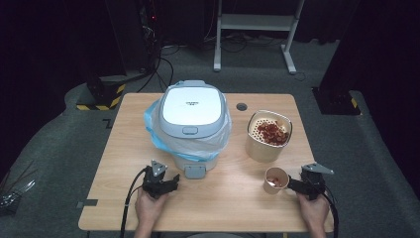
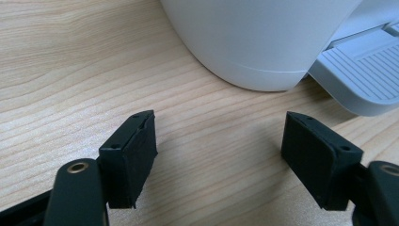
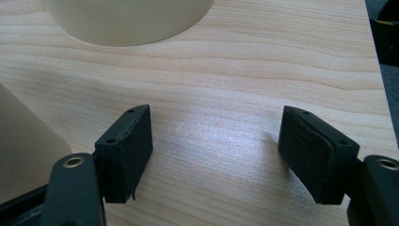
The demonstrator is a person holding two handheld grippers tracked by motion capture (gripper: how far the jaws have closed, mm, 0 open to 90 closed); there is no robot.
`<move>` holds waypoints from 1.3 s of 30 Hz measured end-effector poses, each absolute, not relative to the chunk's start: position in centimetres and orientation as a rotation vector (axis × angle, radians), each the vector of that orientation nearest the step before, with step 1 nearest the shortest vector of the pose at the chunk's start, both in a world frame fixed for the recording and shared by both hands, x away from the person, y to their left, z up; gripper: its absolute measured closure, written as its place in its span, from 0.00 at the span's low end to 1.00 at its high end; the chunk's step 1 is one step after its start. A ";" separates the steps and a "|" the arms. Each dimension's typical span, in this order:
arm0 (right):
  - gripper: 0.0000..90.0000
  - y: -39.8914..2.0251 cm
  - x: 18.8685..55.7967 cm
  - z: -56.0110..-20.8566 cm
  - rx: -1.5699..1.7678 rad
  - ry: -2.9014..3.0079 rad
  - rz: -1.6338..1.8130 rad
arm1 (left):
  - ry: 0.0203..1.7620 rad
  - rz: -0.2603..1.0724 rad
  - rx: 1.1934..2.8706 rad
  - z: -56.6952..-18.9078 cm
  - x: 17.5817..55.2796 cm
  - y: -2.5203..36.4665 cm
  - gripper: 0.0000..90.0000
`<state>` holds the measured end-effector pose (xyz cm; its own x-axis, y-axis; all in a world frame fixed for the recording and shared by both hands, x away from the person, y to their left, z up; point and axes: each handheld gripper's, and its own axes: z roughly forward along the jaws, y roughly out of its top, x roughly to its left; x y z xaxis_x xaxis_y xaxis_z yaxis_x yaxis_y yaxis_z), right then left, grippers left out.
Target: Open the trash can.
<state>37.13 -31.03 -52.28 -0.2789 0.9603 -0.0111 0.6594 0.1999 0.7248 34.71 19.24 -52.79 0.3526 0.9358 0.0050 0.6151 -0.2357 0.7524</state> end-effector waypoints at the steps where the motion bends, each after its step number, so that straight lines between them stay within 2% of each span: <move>1: 0.30 -31.0 37.1 -52.3 1.504 2.014 0.854 | 1.347 0.617 1.952 -52.8 34.7 19.2 0.30; 13: 0.30 -31.0 37.1 -52.3 1.505 2.014 0.854 | 1.325 0.604 1.968 -52.8 34.7 19.2 0.28; 27: 0.30 -31.0 37.1 -52.3 1.501 2.017 0.853 | 1.302 0.577 1.955 -52.7 34.4 19.3 0.39; 39: 0.30 -31.0 37.1 -52.3 1.498 2.018 0.854 | 1.249 0.539 1.948 -52.3 33.8 19.2 0.45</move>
<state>37.14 -31.04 -52.28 -0.2839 0.9588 -0.0139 0.6577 0.2052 0.7248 33.83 19.17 -52.32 0.4361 0.8988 -0.0442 0.5842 -0.2454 0.7736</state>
